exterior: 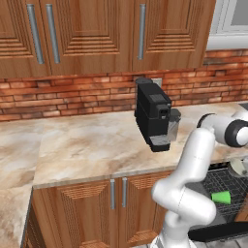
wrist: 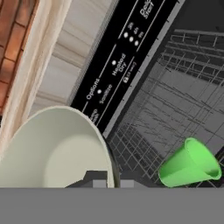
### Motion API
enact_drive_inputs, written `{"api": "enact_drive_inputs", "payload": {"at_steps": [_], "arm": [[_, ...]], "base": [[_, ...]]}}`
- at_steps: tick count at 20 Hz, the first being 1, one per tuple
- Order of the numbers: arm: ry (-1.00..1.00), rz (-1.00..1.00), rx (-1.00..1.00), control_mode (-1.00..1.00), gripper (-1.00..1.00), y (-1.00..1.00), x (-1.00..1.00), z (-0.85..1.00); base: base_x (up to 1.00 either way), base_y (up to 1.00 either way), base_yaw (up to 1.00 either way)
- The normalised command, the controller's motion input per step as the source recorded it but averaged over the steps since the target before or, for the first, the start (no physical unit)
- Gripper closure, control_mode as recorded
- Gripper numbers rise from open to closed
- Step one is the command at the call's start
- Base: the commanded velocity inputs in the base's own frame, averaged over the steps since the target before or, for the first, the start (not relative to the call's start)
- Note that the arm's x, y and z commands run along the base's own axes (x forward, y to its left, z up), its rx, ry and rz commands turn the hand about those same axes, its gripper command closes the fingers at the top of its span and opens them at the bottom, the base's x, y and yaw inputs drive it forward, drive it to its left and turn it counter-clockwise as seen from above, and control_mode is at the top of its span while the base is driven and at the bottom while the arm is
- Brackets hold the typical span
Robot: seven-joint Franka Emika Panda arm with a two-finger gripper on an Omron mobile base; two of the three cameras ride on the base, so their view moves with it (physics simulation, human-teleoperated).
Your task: Pick up the cup and bowl from the counter, place them in the dishwasher, and close the dishwasher door.
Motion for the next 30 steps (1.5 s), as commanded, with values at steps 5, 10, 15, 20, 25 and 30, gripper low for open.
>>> {"api": "enact_drive_inputs", "payload": {"at_steps": [5,10,15,20,25,30], "arm": [[-0.05,-0.08,-0.02,-1.0,1.0,-0.17,-0.07,-0.33],[-0.07,-0.07,-0.04,-1.0,1.0,-0.14,-0.03,-0.44],[-0.08,-0.06,-0.12,-1.0,1.0,-0.1,-0.07,-0.56],[-0.1,-0.04,-0.11,-1.0,1.0,-0.12,-0.09,-0.47],[-0.05,-0.03,-0.04,-1.0,1.0,-0.21,-0.01,-0.43],[0.0,0.0,-0.01,-1.0,1.0,-0.33,0.04,-0.2]], "base": [[0.0,0.0,0.0],[0.0,0.0,0.0],[0.0,0.0,0.0],[0.0,0.0,0.0],[0.0,0.0,0.0],[0.0,0.0,0.0]]}}
